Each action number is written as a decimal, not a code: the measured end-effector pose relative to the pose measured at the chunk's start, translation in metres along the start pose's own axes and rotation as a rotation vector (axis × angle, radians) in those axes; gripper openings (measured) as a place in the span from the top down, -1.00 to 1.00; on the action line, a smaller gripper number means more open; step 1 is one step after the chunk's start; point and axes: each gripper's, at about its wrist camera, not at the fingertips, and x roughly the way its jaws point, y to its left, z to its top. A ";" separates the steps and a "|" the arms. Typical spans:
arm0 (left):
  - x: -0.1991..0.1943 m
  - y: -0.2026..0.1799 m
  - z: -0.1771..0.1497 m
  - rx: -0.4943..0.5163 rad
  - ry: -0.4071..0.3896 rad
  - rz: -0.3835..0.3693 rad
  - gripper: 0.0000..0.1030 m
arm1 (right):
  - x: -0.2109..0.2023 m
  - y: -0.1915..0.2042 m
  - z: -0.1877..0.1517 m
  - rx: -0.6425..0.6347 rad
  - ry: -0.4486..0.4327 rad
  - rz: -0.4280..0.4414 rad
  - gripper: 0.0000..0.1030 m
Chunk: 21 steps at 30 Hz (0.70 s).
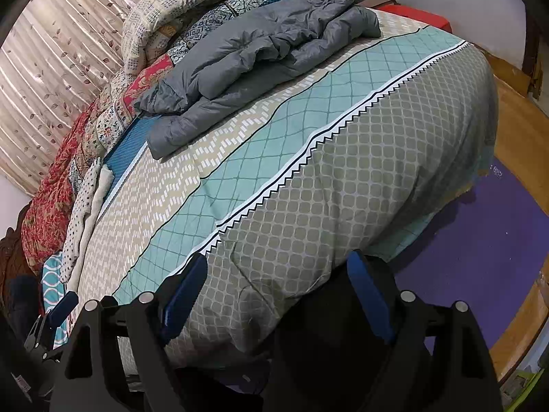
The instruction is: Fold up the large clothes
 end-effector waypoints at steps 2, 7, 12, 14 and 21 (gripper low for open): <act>0.000 0.001 -0.001 -0.001 0.000 0.001 -0.83 | 0.000 0.000 0.000 0.001 0.000 0.000 0.11; 0.000 0.001 0.000 0.007 -0.001 0.001 -0.83 | -0.001 0.000 -0.001 0.002 -0.001 -0.001 0.11; 0.000 0.000 0.000 0.016 -0.002 0.006 -0.83 | -0.001 0.001 -0.001 0.000 -0.004 -0.001 0.11; 0.000 -0.001 0.001 0.021 -0.001 0.007 -0.83 | -0.001 0.001 -0.001 0.000 -0.004 -0.001 0.11; 0.001 -0.001 0.000 0.026 0.000 0.007 -0.83 | -0.001 0.000 0.000 0.000 -0.005 -0.002 0.11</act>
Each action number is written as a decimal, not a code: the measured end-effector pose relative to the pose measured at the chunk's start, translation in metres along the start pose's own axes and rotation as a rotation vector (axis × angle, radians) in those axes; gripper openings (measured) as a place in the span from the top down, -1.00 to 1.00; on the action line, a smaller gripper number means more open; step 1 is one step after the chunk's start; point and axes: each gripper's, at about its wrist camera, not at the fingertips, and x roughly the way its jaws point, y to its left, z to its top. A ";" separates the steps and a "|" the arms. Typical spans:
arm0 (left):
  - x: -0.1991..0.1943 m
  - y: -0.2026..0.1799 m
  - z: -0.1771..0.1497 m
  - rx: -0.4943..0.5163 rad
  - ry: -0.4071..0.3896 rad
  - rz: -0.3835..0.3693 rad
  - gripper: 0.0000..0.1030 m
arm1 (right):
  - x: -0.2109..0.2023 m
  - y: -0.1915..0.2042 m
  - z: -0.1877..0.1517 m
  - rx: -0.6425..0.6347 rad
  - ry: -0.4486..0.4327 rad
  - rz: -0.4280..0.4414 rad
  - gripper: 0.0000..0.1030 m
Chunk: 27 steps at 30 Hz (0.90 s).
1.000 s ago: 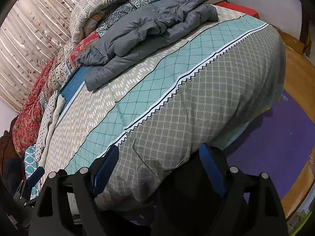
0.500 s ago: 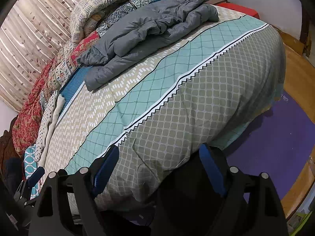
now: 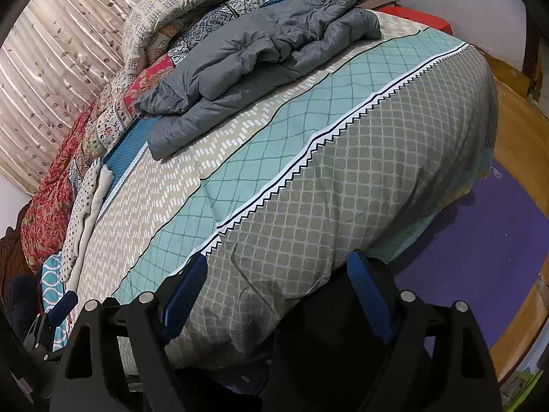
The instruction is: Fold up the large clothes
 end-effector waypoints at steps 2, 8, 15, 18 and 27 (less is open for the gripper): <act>0.000 -0.001 0.000 -0.001 0.000 0.001 -0.83 | 0.000 0.000 0.000 -0.001 0.000 0.000 0.11; 0.000 -0.001 0.000 0.000 0.001 0.001 -0.83 | 0.001 -0.001 0.000 0.004 0.005 0.000 0.11; 0.002 -0.001 -0.002 0.007 0.001 -0.004 -0.83 | 0.002 -0.001 0.001 0.008 0.007 0.000 0.11; 0.002 -0.002 -0.001 0.006 0.002 -0.002 -0.83 | 0.002 -0.001 0.000 0.011 0.009 0.000 0.11; 0.004 -0.002 -0.004 0.016 0.003 -0.010 -0.83 | 0.002 -0.002 -0.002 0.015 0.010 -0.001 0.11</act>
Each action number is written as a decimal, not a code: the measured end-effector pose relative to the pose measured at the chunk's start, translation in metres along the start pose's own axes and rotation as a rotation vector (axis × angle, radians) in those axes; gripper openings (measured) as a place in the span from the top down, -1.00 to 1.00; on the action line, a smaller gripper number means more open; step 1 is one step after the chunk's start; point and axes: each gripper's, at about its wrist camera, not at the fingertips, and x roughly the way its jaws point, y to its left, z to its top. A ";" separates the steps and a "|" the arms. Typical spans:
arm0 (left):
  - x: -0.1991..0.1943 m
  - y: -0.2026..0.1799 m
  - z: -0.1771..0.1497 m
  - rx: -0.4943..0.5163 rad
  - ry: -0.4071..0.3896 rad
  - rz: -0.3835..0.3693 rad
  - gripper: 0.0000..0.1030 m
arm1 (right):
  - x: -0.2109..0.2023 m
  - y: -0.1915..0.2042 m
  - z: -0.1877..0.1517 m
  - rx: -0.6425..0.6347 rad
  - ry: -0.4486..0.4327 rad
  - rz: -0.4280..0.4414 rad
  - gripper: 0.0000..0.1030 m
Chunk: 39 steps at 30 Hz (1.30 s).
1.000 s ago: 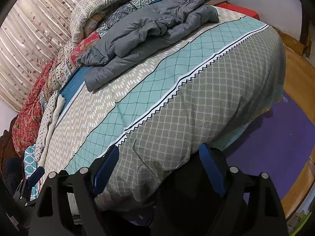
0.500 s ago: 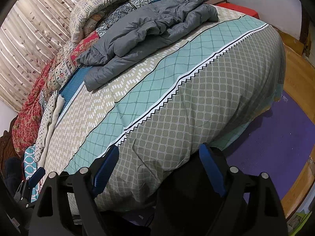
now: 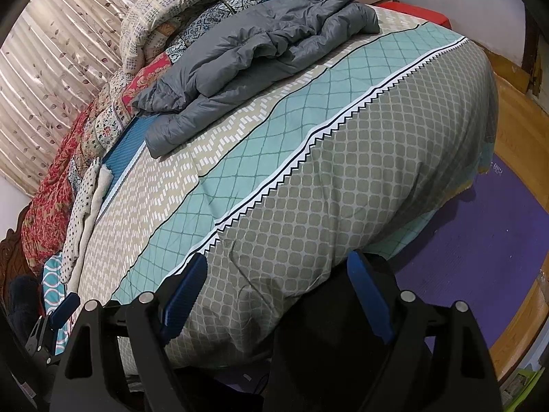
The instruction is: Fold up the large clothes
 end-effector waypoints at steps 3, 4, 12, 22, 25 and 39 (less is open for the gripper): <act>0.000 0.001 -0.001 0.003 0.000 -0.002 -0.83 | 0.000 0.000 0.000 -0.001 0.000 0.000 0.11; 0.000 0.001 0.000 0.003 0.000 -0.002 -0.83 | 0.000 0.000 0.000 -0.002 0.000 0.001 0.11; 0.000 0.000 0.000 0.002 0.001 0.000 -0.83 | 0.001 0.000 0.001 -0.001 0.001 0.001 0.11; 0.001 0.000 0.000 0.001 0.002 -0.001 -0.83 | 0.001 0.000 0.001 0.000 0.003 0.001 0.11; 0.000 0.000 0.001 0.002 0.002 -0.001 -0.83 | 0.001 0.000 0.001 0.000 0.002 0.001 0.11; 0.001 0.001 -0.001 0.006 0.002 -0.002 -0.83 | -0.004 0.006 -0.003 -0.033 -0.018 -0.001 0.11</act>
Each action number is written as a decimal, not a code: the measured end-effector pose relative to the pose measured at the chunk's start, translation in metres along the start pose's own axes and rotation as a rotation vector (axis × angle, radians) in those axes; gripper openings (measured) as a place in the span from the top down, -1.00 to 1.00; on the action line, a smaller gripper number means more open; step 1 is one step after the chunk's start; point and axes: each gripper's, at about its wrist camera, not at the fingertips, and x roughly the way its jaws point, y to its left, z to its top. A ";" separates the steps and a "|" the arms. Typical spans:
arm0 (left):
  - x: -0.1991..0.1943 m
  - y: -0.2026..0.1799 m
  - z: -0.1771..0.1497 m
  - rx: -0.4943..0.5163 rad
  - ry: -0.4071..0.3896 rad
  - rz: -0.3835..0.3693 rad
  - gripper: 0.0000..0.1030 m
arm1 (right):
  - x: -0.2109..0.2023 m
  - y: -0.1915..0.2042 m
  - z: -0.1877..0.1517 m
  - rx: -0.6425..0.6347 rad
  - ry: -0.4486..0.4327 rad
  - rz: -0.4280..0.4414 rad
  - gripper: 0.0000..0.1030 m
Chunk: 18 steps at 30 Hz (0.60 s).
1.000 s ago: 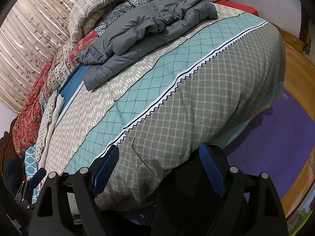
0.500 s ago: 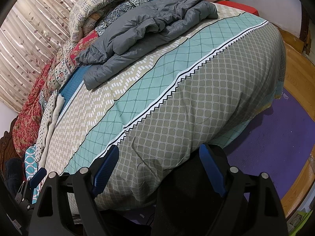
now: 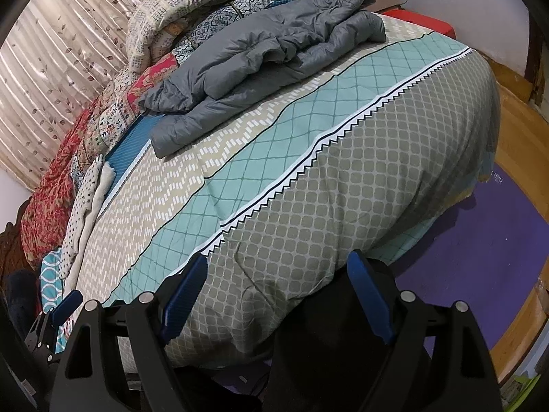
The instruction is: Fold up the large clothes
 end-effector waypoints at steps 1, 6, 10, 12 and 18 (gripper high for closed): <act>0.000 0.000 0.001 -0.001 0.000 0.000 -0.83 | 0.000 0.000 0.001 -0.001 0.000 0.000 0.11; 0.000 0.000 0.000 -0.001 0.002 0.000 -0.83 | 0.000 0.000 0.002 -0.001 0.001 0.001 0.11; 0.000 0.001 0.000 0.002 -0.001 0.000 -0.83 | 0.000 0.000 0.002 -0.002 0.000 0.001 0.11; 0.001 0.001 -0.001 0.004 -0.001 -0.001 -0.83 | 0.000 0.001 0.001 -0.002 0.000 0.001 0.11; 0.001 0.002 -0.003 0.004 0.001 -0.002 -0.83 | 0.000 0.001 0.001 -0.001 0.001 0.001 0.11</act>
